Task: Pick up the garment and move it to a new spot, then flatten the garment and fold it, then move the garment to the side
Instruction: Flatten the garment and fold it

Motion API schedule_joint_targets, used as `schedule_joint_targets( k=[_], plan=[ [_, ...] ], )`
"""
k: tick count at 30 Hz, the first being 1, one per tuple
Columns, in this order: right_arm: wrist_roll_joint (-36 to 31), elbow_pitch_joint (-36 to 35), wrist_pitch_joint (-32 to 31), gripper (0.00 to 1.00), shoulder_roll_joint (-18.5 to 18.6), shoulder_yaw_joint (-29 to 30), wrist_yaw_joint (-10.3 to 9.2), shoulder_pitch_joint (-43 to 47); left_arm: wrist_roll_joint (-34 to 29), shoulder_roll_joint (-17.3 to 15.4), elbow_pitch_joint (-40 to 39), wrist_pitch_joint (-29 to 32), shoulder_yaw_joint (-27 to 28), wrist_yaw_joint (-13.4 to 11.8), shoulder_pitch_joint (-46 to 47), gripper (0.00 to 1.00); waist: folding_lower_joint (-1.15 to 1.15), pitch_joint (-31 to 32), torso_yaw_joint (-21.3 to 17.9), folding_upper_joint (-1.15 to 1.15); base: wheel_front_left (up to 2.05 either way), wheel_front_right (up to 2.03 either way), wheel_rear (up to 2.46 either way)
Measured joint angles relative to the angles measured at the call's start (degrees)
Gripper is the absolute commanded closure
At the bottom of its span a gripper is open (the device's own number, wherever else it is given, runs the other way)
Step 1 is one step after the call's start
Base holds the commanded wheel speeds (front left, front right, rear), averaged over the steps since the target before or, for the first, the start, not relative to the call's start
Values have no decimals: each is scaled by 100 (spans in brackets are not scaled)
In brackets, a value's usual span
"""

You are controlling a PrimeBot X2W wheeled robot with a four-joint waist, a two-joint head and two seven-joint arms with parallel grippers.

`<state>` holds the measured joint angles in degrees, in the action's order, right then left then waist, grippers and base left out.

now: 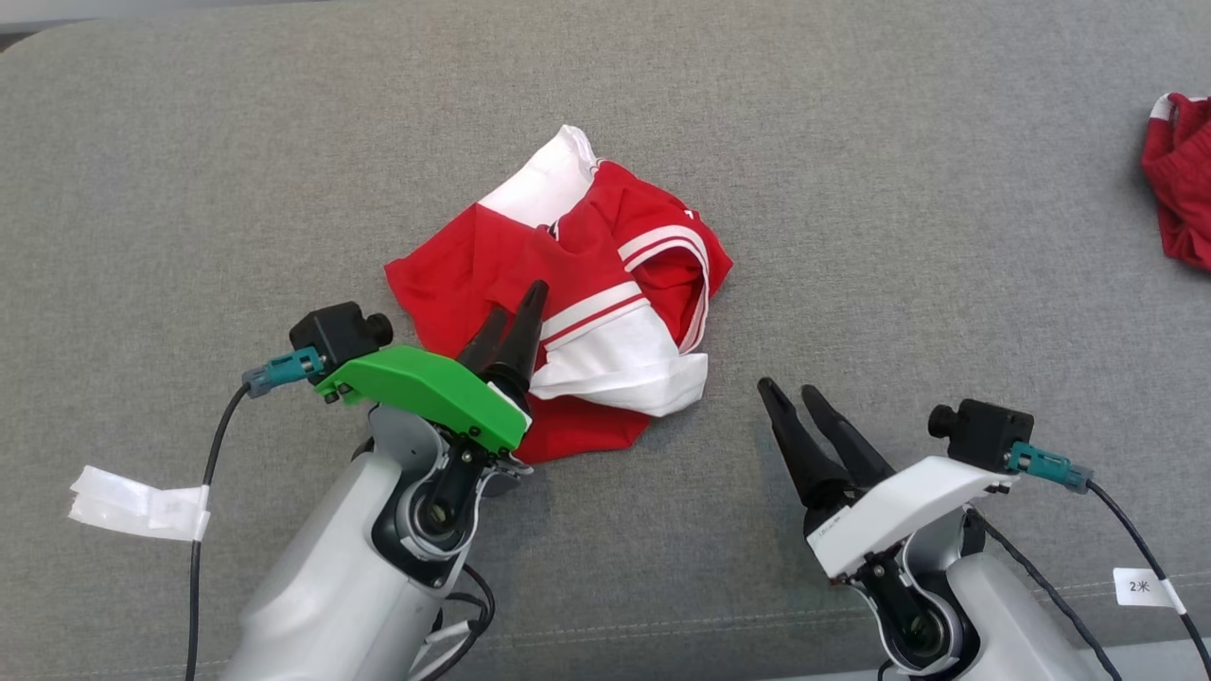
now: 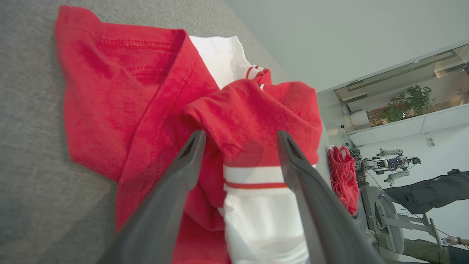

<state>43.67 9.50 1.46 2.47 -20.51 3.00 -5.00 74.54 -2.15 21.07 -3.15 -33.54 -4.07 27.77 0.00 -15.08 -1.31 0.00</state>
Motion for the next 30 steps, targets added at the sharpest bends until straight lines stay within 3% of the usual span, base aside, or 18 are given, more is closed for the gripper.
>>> schedule_joint_targets(
  k=[6,11,17,30],
  plan=[
    [604,-22,-109,0,42,-477,1,-166,27,0,-53,-51,-89,-8,-8,0,0,7,62,0,0,0,0],
    [498,43,-151,0,46,-662,-9,-442,41,0,-132,-70,-199,-26,-10,0,0,4,116,0,0,0,0],
    [130,220,-112,0,75,-578,-181,-700,24,0,-303,-109,-425,-31,-9,0,0,-21,244,0,0,0,0],
    [168,544,-93,0,78,-534,-313,-812,-16,-1,-475,-253,-437,-32,-93,0,0,-25,580,0,0,0,0]
  ],
)
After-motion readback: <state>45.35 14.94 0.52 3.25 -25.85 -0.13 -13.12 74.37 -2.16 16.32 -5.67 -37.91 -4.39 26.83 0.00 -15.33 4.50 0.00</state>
